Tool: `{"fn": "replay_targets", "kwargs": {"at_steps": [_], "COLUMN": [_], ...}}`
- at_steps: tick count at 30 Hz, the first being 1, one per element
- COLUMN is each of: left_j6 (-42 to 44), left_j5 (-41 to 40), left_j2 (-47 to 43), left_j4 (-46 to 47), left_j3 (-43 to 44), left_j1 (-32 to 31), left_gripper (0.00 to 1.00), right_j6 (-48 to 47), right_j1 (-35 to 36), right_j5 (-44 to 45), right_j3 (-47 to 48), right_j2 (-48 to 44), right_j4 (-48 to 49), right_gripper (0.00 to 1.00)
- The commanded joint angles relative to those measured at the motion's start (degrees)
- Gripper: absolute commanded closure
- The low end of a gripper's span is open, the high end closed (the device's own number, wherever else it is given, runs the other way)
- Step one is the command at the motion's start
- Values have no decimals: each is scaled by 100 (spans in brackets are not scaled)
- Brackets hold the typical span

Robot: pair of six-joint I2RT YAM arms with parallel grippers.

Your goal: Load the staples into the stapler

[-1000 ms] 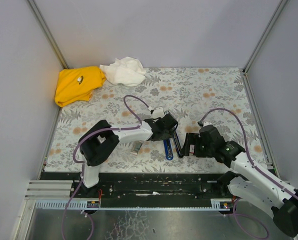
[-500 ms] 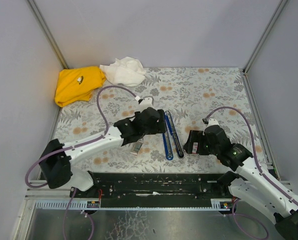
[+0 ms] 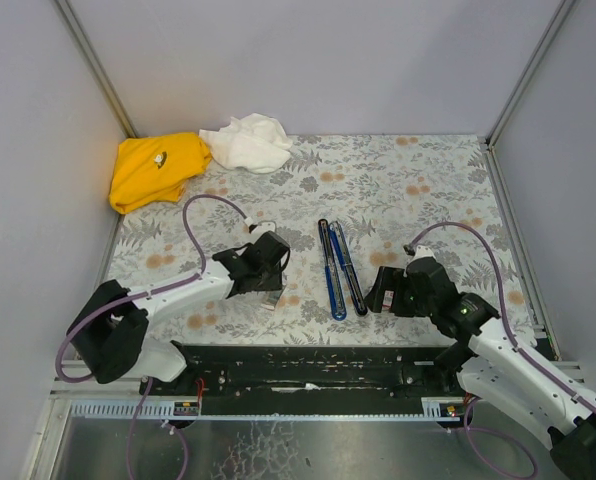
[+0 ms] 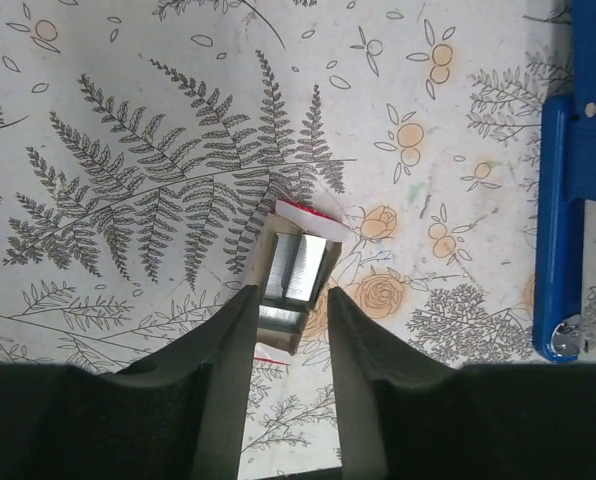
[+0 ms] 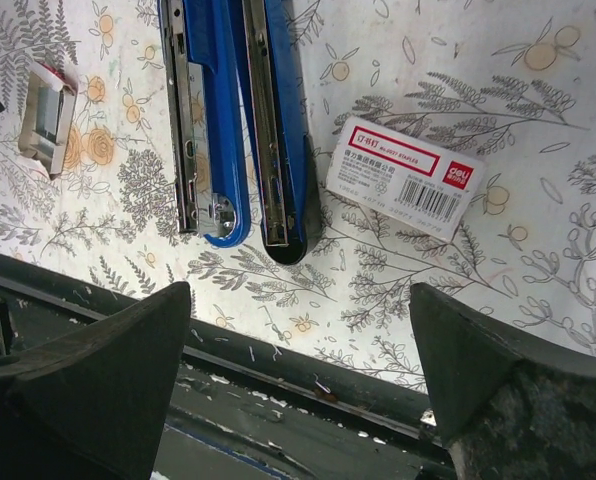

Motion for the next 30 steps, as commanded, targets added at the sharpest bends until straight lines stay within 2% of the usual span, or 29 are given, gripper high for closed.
{"fn": "replay_targets", "kwargs": {"at_steps": [1,4,8,15,22,30], "left_j6": [58,96,108,46,-21,-38], "left_j5": [51,120,60,7,287,264], "left_j2": [139,347,570,569,344,625], "left_j4": [332,434,429,422,717,684], "left_j3": [-92,-65,19,-2,-147,-162], "left_j1": [58,57,73,73,68,72], "left_gripper": [69,71,78,79,80,82], "right_j6": [235,203,200,214,206,204], "right_j1": [-18,-18,-16,-18,-18,-15], "right_j5": [-169,-145,-118,-108,-141,-158], "right_j3": [-69,-55,-43,-77,-87,-92], "right_j2": [-16,42,86,119,236,234], "right_j4": [310,254,233,293,358,361], "right_gripper": [4,4,4,4,4,4]}}
